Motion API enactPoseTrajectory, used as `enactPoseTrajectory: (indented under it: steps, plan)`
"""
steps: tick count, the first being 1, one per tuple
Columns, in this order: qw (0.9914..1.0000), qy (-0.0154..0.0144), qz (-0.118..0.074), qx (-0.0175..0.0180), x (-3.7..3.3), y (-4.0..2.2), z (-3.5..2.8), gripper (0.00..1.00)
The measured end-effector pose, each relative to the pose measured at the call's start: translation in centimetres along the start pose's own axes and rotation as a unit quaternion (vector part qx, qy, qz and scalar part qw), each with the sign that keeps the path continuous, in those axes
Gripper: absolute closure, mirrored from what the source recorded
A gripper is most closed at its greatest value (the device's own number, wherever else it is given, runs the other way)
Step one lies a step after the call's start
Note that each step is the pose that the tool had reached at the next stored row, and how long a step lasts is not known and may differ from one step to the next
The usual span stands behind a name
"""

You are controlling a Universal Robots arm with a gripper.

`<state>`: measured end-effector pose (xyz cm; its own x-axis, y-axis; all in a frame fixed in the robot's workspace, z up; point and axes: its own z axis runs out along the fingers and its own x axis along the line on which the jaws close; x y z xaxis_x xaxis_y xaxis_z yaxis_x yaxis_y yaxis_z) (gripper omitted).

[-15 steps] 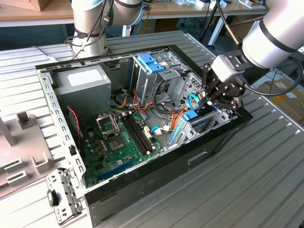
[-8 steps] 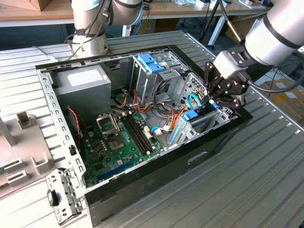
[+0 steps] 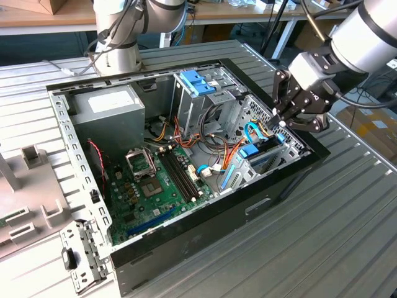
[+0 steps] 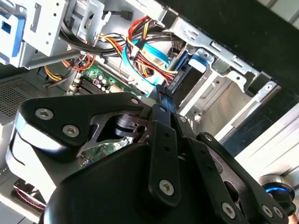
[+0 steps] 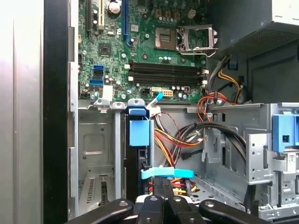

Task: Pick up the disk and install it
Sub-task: 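Insert the second disk wire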

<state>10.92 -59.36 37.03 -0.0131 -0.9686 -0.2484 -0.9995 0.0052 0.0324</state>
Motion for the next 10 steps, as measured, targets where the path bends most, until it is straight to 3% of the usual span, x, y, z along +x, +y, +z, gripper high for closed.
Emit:
enactPoseTrajectory:
  steps: [6,10]
  plan:
    - [0.99999,-0.0027,0.0,-0.0019,-0.06,-0.87,-0.23,0.89]
    - [0.99999,-0.0031,0.0,-0.0021,-0.07,-0.97,-0.23,0.89]
